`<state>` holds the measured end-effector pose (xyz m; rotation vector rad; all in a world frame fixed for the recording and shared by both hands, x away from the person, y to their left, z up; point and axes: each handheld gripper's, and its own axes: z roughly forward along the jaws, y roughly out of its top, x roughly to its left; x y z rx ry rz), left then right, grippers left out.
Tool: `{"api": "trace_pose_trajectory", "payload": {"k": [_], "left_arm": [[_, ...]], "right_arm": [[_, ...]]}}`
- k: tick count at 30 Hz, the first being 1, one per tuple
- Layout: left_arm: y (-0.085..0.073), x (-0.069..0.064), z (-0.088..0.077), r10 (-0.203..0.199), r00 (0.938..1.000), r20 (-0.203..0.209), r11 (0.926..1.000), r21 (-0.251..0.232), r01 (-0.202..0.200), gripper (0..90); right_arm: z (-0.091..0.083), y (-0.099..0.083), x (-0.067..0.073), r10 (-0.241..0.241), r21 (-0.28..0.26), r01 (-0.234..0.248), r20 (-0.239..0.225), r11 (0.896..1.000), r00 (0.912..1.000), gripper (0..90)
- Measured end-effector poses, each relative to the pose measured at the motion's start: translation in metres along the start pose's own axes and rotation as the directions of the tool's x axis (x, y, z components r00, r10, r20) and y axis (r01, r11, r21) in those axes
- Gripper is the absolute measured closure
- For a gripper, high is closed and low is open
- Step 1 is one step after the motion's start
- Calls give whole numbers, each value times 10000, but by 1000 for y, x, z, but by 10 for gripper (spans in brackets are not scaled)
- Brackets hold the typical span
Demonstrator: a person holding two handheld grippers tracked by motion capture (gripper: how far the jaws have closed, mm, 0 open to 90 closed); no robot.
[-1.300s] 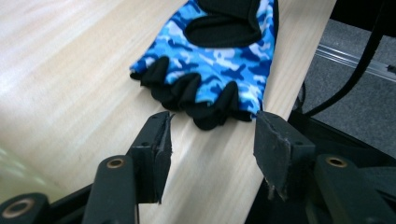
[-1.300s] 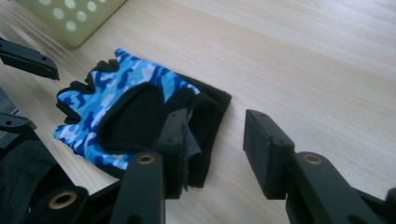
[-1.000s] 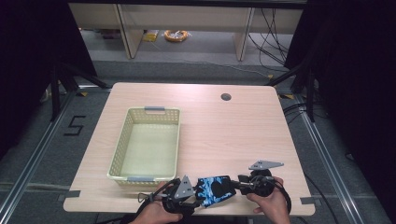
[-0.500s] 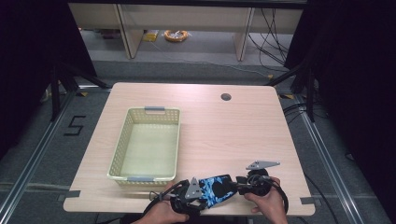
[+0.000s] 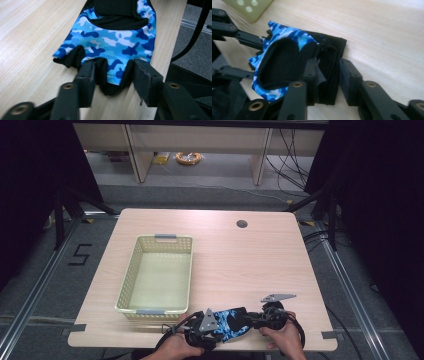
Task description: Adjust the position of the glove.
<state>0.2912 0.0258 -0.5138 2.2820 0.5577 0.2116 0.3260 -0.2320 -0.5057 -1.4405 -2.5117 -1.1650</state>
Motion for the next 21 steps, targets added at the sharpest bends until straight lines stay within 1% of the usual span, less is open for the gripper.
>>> {"api": "trace_pose_trajectory", "payload": {"k": [1,2,3,4,5,6,7,8,9,10,12,13,17,18,20,21], "left_arm": [[0,1,0,94,9999,72,10000,10,-94,568],[0,1,0,137,9999,-70,9999,-8,-138,596],[-1,0,0,102,9999,1,9999,-45,-102,638],[0,0,0,223,9997,-24,9997,-90,-223,656],[-1,0,0,180,9998,-31,9997,-178,-181,680],[-1,0,0,180,9998,-31,9997,-178,-181,699],[-2,-2,1,6,10000,-63,9995,-303,-7,699],[-3,-2,1,-27,9999,-116,9993,-363,22,716],[-4,-3,1,-8,9996,-292,9992,-396,-4,727],[-5,-4,1,117,9993,-342,9986,-511,-135,744],[-5,-4,1,105,9994,-326,9986,-512,-122,754],[-5,-5,1,32,9996,-264,9986,-518,-46,754],[-5,-6,1,44,9996,-269,9983,-587,-60,770],[-5,-5,1,29,9997,-237,9981,-611,-44,773],[-5,-5,0,111,9994,-323,9984,-545,-129,774],[-4,-5,0,100,9995,-306,9986,-524,-116,774]], "right_arm": [[-1,-1,0,100,19,-100,-18,9999,9999,724],[-1,-3,-1,208,0,-208,-274,9998,9994,736],[-1,-6,-4,352,-97,-358,-535,9993,9979,770],[-1,-6,-3,353,-125,-360,-511,9993,9981,811],[-3,-6,-4,323,-162,-332,-491,9993,9983,847],[-3,-6,-4,323,-162,-332,-491,9993,9983,847],[-3,-7,-5,293,-258,-310,-632,9992,9976,855],[-3,-8,-5,302,-272,-319,-628,9991,9976,859],[-3,-8,-5,289,-295,-309,-641,9991,9975,860],[-4,-8,-4,119,-310,-137,-569,9994,9983,870],[-4,-8,-4,48,-334,-68,-583,9994,9983,870],[-4,-8,-3,44,-312,-61,-548,9995,9985,870],[-6,-9,-2,36,-325,-51,-471,9995,9989,870],[-5,-9,-2,4,-403,-26,-555,9992,9985,871],[-8,-9,-1,-14,-432,-8,-491,9991,9988,871],[-10,-9,-1,-25,-568,-4,-516,9984,9987,871]]}}
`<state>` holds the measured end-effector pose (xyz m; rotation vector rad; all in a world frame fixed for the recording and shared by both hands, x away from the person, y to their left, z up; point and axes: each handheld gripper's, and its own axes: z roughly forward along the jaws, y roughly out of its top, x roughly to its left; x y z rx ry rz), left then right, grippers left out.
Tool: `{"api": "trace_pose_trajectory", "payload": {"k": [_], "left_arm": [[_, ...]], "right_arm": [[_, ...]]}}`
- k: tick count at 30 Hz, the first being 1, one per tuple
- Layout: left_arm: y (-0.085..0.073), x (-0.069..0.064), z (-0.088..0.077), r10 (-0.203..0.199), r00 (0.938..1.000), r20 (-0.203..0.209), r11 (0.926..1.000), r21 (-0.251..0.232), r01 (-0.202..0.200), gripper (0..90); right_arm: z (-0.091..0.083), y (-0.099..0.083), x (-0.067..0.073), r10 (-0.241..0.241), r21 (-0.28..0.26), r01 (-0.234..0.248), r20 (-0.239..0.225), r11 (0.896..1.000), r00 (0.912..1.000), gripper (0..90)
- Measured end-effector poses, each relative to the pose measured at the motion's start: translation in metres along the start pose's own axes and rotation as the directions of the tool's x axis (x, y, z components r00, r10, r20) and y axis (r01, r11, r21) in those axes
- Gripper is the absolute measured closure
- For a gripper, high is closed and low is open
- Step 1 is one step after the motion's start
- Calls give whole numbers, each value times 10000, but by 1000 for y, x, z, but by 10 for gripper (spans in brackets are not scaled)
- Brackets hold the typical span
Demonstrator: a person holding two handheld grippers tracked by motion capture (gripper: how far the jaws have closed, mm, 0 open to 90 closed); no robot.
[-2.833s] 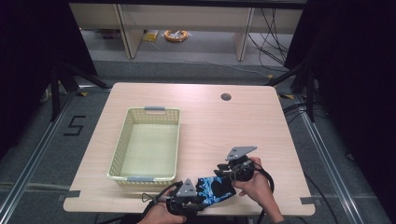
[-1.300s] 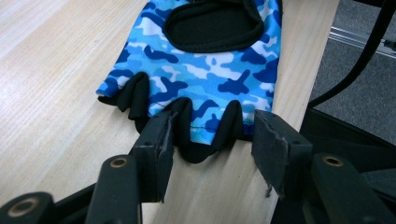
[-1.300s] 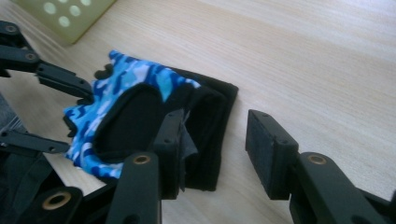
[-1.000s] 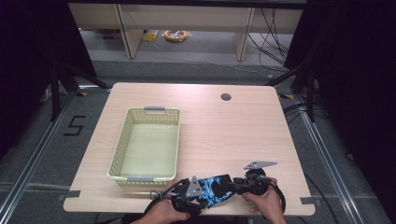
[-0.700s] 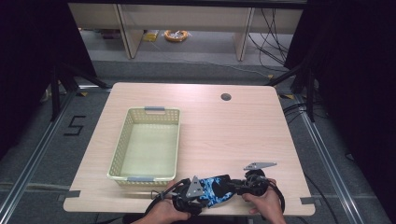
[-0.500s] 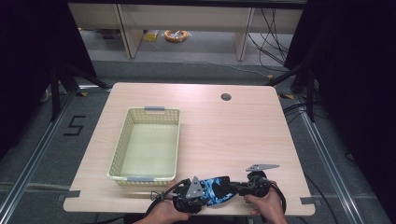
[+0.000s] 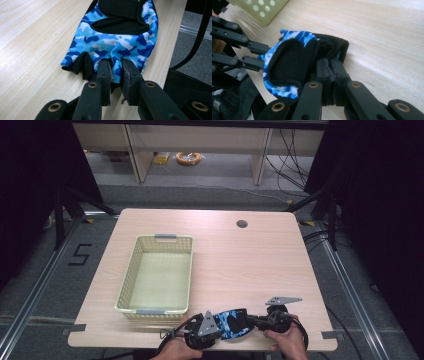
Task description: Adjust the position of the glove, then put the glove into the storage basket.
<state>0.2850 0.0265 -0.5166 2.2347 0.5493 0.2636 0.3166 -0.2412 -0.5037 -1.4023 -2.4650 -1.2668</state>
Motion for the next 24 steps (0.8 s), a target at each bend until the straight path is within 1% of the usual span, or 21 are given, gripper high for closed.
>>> {"api": "trace_pose_trajectory", "payload": {"k": [1,2,3,4,5,6,9,11,12,13,14,15,16,17,18,19,20,21,22,23,24], "left_arm": [[0,0,0,-10,9998,186,10000,-23,11,774],[0,0,-1,23,10000,5,10000,-86,-23,774],[0,0,-1,23,10000,5,10000,-86,-23,775],[1,0,-2,75,10000,-26,10000,-21,-75,775],[1,1,-2,66,10000,-17,9999,-76,-66,775],[1,1,-1,132,9999,-28,9999,-52,-132,775],[1,1,-2,92,10000,11,9999,-57,-92,775],[2,2,-3,476,9988,107,9989,-7,-476,775],[2,1,-3,318,9994,93,9995,-46,-318,775],[1,1,-3,83,9999,107,9999,-113,-82,777],[1,1,-4,176,9998,-94,9998,-119,-177,778],[3,1,-6,365,9993,48,9993,6,-365,778],[3,1,-7,226,9997,-24,9996,-145,-226,778],[4,1,-8,96,10000,21,9994,-329,-95,778],[6,0,-13,74,10000,-18,9992,-383,-75,778],[6,0,-13,74,10000,-18,9992,-383,-75,778],[9,0,-19,203,9998,38,9989,-421,-201,778],[9,0,-19,203,9998,38,9989,-421,-201,777],[12,-1,-26,422,9991,22,9972,-619,-420,778],[15,-1,-30,395,9992,56,9970,-670,-390,778],[15,-1,-30,395,9992,56,9970,-670,-390,777]], "right_arm": [[0,0,0,-22,-35,22,-50,10000,10000,871],[-1,1,1,-13,-63,13,-72,10000,10000,871],[-1,1,1,-13,-63,13,-72,10000,10000,871],[-2,1,3,193,-64,-194,-152,9998,9997,871],[-2,1,3,193,-64,-194,-152,9998,9997,871],[-2,1,3,220,-200,-225,-275,9995,9994,871],[-2,0,3,148,-184,-153,-286,9997,9995,871],[-2,1,3,142,-181,-147,-275,9997,9995,871],[-3,1,3,129,-146,-131,-88,9998,9999,871],[-4,2,2,-64,-201,62,-88,9998,9999,871],[-4,2,3,-39,-239,35,-187,9997,9998,871],[-4,2,3,-39,-239,35,-187,9997,9998,871],[-5,3,7,204,-214,-210,-260,9996,9995,871],[-5,3,5,-131,-442,115,-342,9990,9993,871],[-9,5,6,-264,-591,235,-494,9980,9984,871],[-9,5,6,-264,-591,235,-494,9980,9984,871],[-15,7,10,-131,-681,110,-306,9976,9994,872],[-15,7,10,-131,-681,110,-306,9976,9994,872],[-18,9,12,-243,-968,189,-548,9951,9982,872],[-20,9,16,-24,-997,-40,-646,9950,9979,872],[-20,9,16,-24,-997,-40,-646,9950,9979,872]]}}
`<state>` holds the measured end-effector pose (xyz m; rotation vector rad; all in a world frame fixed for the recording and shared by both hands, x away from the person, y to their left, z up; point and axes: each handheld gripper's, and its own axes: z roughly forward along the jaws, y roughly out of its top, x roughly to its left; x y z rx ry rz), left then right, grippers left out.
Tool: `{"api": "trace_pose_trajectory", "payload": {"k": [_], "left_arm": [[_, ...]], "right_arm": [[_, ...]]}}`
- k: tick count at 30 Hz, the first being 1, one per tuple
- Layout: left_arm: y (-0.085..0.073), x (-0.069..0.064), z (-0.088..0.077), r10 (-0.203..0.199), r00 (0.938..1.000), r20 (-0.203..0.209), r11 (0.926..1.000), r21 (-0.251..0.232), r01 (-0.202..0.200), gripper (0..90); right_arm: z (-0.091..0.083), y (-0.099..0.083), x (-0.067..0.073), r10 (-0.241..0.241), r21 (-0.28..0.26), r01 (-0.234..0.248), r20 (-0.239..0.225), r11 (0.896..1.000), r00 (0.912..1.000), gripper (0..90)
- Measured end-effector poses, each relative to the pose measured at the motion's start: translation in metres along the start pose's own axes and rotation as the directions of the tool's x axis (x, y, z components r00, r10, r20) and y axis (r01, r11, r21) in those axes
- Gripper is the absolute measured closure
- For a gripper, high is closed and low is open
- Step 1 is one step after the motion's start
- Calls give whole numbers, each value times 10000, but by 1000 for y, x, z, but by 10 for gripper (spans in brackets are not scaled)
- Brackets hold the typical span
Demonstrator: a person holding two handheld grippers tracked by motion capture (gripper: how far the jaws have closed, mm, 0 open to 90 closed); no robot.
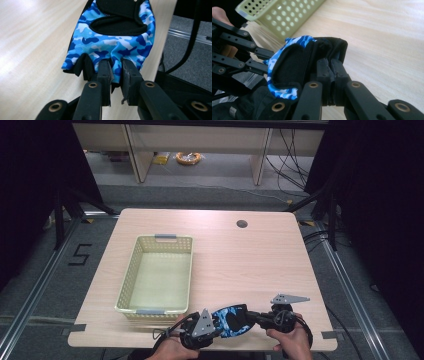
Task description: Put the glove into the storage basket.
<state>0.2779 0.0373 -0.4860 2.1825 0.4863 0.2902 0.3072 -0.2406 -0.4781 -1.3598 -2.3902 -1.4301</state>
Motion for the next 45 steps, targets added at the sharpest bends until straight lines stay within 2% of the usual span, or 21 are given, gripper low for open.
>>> {"api": "trace_pose_trajectory", "payload": {"k": [2,3,5,6,8,11,13,15,16,17,18,19,21,25,30,32,34,38,39,40,45], "left_arm": [[4,1,-10,44,9999,-110,9999,-129,-45,778],[7,2,-17,-136,9999,-29,9997,-214,136,777],[8,4,-23,82,10000,-3,9999,-120,-82,777],[9,7,-33,95,9999,-42,9999,-84,-95,777],[10,9,-37,95,9999,-45,9999,-66,-95,777],[11,12,-47,18,9998,-197,9998,-175,-21,777],[13,16,-54,215,9995,-219,9997,-83,-216,777],[14,22,-63,378,9988,-304,9992,-96,-381,776],[14,26,-69,89,9986,-524,9999,-140,-96,776],[14,26,-69,89,9986,-524,9999,-140,-96,776],[14,33,-77,109,9978,-660,9997,-189,-121,776],[14,33,-77,109,9978,-660,9997,-189,-121,775],[14,39,-83,10,9960,-893,9998,-218,-30,775],[8,53,-96,-232,9916,-1273,9997,-147,215,775],[4,64,-112,-442,9896,-1367,9990,15,448,776],[-1,75,-123,-654,9868,-1479,9978,-29,656,775],[-4,81,-129,-495,9842,-1697,9987,51,511,774],[-10,90,-137,-559,9802,-1902,9979,224,612,774],[-12,94,-139,-690,9768,-2027,9970,198,745,774],[-14,99,-142,-481,9747,-2183,9973,442,591,774],[-25,111,-142,-735,9696,-2336,9938,642,908,774]], "right_arm": [[-3,3,4,-171,-32,171,43,9998,9998,872],[-6,7,11,-305,-194,304,-58,9994,9995,872],[-8,10,18,-480,-373,473,-174,9982,9987,872],[-8,11,22,-393,-357,384,-244,9986,9989,872],[-8,12,27,-220,-400,206,-347,9990,9992,872],[-5,16,33,-348,-662,310,-562,9973,9978,872],[-3,22,37,-465,-649,430,-526,9970,9975,872],[2,37,46,-780,-673,737,-631,9950,9950,872],[2,41,48,-931,-622,894,-579,9940,9940,872],[2,41,48,-931,-622,894,-579,9940,9940,872],[3,53,55,-920,-578,883,-658,9944,9936,872],[6,59,57,-1296,-721,1248,-668,9896,9893,872],[7,65,60,-1401,-571,1366,-636,9890,9881,872],[22,89,74,-1863,-384,1841,-660,9822,9803,872],[41,107,87,-2394,-233,2383,-755,9709,9680,872],[48,113,93,-2255,-168,2249,-909,9742,9700,872],[57,120,98,-2282,-178,2276,-1029,9736,9682,872],[71,127,103,-2240,-170,2235,-1061,9746,9688,872],[77,129,102,-2441,-177,2436,-1127,9697,9632,872],[82,131,104,-2187,-138,2187,-1189,9757,9685,872],[102,135,111,-2020,320,2063,-1054,9780,9737,872]]}}
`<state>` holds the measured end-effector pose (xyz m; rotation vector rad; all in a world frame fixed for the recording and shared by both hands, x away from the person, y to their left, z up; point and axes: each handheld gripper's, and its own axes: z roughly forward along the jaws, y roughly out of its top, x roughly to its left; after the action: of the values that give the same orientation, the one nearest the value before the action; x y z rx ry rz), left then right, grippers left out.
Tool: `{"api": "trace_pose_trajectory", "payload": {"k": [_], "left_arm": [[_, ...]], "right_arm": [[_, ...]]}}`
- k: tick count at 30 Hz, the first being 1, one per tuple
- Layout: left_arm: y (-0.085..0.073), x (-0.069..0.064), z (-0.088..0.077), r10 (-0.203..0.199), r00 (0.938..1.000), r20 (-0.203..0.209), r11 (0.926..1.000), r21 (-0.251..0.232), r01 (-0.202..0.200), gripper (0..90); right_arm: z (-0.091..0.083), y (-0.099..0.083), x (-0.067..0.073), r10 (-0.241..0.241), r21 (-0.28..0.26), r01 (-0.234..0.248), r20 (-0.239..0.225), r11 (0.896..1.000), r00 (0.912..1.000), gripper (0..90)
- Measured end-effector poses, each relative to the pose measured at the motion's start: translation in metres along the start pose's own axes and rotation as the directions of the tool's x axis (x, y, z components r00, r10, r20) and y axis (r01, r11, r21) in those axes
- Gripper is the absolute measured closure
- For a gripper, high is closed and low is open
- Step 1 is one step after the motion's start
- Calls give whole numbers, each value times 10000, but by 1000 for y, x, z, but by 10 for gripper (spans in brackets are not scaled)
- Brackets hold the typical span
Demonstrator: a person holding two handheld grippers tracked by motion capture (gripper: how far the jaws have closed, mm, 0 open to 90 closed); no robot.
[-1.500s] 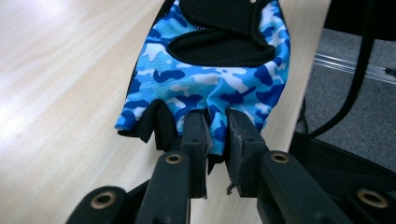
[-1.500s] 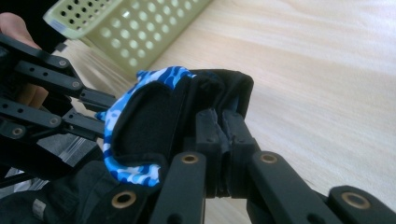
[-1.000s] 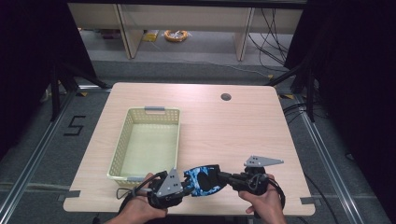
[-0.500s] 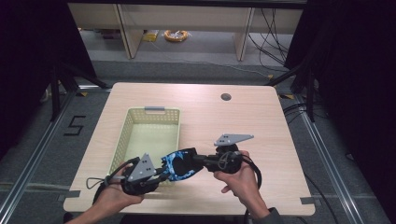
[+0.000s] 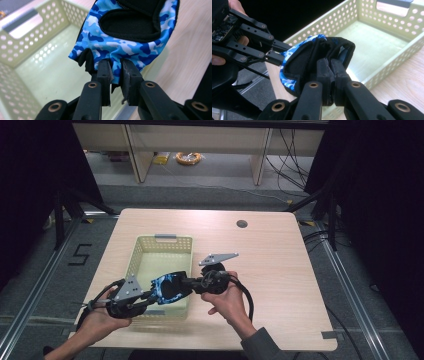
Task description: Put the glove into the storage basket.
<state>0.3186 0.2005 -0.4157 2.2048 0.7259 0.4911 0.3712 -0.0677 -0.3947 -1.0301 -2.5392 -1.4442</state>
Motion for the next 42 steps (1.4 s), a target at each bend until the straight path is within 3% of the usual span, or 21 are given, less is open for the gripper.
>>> {"api": "trace_pose_trajectory", "payload": {"k": [8,11,17,18,19,20,24,25,26,27,32,35,36,38,39,42], "left_arm": [[-16,20,6,52,9999,-106,9967,808,-44,775],[-25,29,10,-202,9996,-186,9915,1279,224,777],[-34,41,15,-562,9979,-308,9863,1533,602,778],[-34,43,15,-482,9984,-283,9854,1619,522,778],[-36,43,16,-678,9972,-327,9836,1650,723,778],[-36,44,16,-502,9983,-303,9845,1665,546,779],[-39,43,17,-537,9984,-160,9811,1853,557,779],[-40,41,18,-723,9973,-148,9796,1871,737,779],[-40,40,17,-576,9983,-18,9763,2090,567,779],[-41,39,18,-511,9987,-1,9776,2045,500,778],[-41,38,18,-619,9980,-102,9736,2197,627,773],[-39,38,17,-365,9993,71,9677,2498,335,762],[-37,40,17,-12,9998,199,9657,2596,-40,753],[-36,41,18,-65,9997,242,9631,2690,-2,727],[-36,42,18,-110,9999,93,9653,2611,82,718],[-36,43,18,-242,9997,41,9644,2637,223,693]], "right_arm": [[38,4,-3,141,358,-144,75,9993,9999,872],[53,4,-2,275,446,-277,47,9986,9996,872],[76,1,-4,474,717,-485,162,9962,9987,872],[78,0,-3,579,734,-590,165,9956,9982,872],[80,-1,-3,547,812,-558,153,9951,9984,872],[82,-2,-3,534,905,-550,206,9944,9984,872],[87,-7,0,448,1102,-480,316,9928,9985,872],[87,-7,0,448,1102,-480,316,9928,9985,872],[87,-8,0,423,1181,-462,350,9919,9985,872],[89,-11,1,349,1362,-399,389,9899,9986,870],[93,-14,3,189,1761,-267,457,9840,9988,866],[94,-15,5,131,2003,-237,539,9794,9985,864],[94,-15,4,90,2070,-206,570,9781,9983,863],[95,-15,3,24,2201,-152,584,9754,9983,860],[97,-15,1,-252,2363,93,644,9716,9976,854],[97,-16,2,-183,2535,-14,753,9673,9970,852]]}}
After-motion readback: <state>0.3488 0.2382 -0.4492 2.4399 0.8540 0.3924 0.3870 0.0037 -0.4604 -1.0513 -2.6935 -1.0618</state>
